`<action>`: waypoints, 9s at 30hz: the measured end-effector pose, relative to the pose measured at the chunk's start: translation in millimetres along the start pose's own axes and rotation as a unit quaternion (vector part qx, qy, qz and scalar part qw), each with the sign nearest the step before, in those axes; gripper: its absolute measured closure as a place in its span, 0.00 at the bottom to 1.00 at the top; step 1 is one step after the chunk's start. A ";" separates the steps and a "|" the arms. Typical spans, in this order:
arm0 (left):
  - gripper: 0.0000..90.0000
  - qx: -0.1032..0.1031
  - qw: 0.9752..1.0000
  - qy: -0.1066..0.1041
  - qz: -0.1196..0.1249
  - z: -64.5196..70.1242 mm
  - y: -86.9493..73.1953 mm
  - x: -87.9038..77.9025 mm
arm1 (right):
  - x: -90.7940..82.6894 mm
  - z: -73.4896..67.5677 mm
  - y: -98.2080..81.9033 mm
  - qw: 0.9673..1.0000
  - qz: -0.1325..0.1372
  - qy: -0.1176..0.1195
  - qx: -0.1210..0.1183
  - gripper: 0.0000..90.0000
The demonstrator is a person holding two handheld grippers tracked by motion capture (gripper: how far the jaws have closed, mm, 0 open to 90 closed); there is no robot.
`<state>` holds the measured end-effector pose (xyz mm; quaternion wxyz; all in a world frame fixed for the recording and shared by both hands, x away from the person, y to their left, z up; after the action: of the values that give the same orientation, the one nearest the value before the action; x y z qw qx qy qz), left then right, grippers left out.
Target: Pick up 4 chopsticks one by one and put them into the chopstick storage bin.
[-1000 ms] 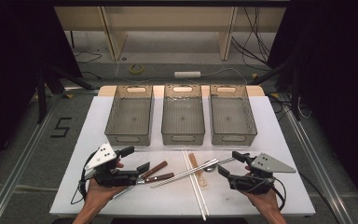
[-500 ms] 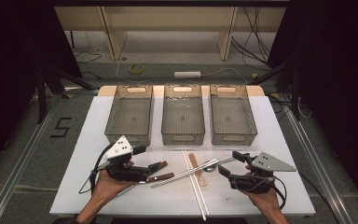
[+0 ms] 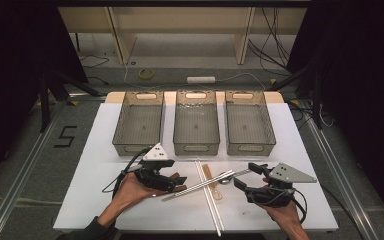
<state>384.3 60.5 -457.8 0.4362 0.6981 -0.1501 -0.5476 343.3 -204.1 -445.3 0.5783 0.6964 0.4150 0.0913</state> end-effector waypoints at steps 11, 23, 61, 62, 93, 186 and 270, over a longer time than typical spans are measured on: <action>0.46 0.009 0.996 -0.036 -0.076 2.1 3.7 39.7 | 1.9 -0.1 -2.0 1.000 -0.011 0.002 0.000 0.29; 0.62 0.023 0.989 -0.063 -0.130 9.0 4.0 66.3 | 2.5 0.3 -3.0 1.000 -0.015 0.004 0.005 0.30; 0.81 0.042 0.987 -0.077 -0.133 7.9 -2.9 77.3 | 4.6 -2.1 -4.0 1.000 -0.018 0.019 0.010 0.30; 0.81 0.045 0.987 -0.076 -0.135 7.8 -3.6 77.6 | 5.1 -1.9 -4.0 1.000 -0.017 0.019 0.009 0.30; 0.86 0.058 0.983 -0.072 -0.158 11.1 -7.1 88.8 | 5.6 -2.5 -3.9 1.000 -0.021 0.019 0.006 0.31; 0.95 -0.131 0.976 0.173 0.026 -202.9 19.8 -72.2 | 8.0 -1.6 -4.4 0.999 -0.024 0.021 0.010 0.31; 0.30 -0.060 0.996 0.060 -0.014 -43.3 -0.3 -18.1 | 5.5 -0.9 -4.3 1.000 -0.028 0.008 0.004 0.31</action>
<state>416.6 92.3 -445.7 0.4781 0.7043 -0.0808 -0.5185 344.2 -199.7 -450.7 0.5743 0.6859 0.4399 0.0790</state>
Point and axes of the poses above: each handheld gripper's, and its own axes: x roughly forward along the jaws, y roughly out of its top, z roughly to its right, the point moved 6 cm from there along x, roughly forward along the jaws, and after that the axes turned 12 degrees about x, right-handed, at the moved point
